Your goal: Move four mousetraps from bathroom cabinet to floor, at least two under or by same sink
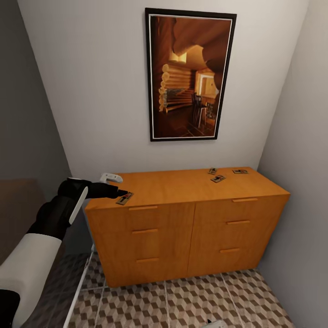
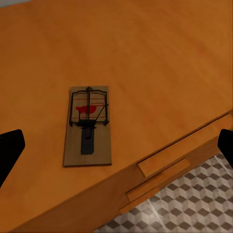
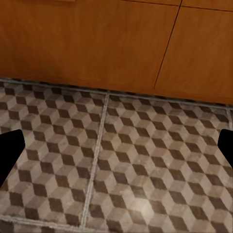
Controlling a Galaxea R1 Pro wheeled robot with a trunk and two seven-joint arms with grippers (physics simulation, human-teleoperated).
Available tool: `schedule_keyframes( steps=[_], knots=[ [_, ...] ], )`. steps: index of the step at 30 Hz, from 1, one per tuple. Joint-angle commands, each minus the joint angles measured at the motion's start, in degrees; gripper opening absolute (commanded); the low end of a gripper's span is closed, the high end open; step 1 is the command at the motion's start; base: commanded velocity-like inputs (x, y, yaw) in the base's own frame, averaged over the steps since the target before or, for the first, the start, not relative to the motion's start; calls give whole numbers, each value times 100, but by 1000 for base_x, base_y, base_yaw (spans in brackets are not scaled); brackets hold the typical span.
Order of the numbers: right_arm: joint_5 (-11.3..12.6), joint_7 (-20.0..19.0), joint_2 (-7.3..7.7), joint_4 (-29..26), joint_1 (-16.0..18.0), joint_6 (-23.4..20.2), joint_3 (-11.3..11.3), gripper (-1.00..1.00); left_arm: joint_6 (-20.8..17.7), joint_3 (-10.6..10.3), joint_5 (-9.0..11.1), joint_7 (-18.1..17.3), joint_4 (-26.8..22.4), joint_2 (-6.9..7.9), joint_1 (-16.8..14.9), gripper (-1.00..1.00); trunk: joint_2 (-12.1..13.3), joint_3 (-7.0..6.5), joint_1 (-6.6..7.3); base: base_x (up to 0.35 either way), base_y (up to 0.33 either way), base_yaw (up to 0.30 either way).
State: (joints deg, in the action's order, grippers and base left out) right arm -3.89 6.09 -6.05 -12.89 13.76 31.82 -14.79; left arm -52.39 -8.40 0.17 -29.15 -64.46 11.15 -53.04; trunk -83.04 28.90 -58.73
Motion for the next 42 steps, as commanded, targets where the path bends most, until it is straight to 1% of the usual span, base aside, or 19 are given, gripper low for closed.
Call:
schedule_keyframes(
  steps=[1, 5, 8, 13, 35, 42],
  knots=[
    [-41, 59, -1, 5, 4, 8, -24, 100, -27, -6, 3, -36, -11, 7, -5, 100, -3, 9, 0, 0, 0, 0],
    [-41, 59, -1, 5, 4, 8, -24, 100, -26, -5, 2, -176, -20, 9, -5, 100, -3, 16, 0, 0, 0, 0],
    [-41, 58, -3, 5, 5, 8, -24, 100, -22, -1, -3, -350, -30, 10, -5, 100, -3, 18, 0, 0, 0, 0],
    [-41, 54, -15, 5, 4, 8, -24, 100, -18, 4, -7, -457, -44, 10, -5, 100, -3, 19, 0, 0, 0, 0],
    [-41, 56, -19, 5, 4, 1, -24, 100, -16, 10, -9, -495, -39, 10, -5, 100, -3, 19, 0, 0, 0, 0],
    [-41, 52, -20, 5, 4, 0, -24, 100, -16, 6, -9, -495, -13, 10, -5, 100, -3, 19, 0, 64, 0, 0]
  ],
)
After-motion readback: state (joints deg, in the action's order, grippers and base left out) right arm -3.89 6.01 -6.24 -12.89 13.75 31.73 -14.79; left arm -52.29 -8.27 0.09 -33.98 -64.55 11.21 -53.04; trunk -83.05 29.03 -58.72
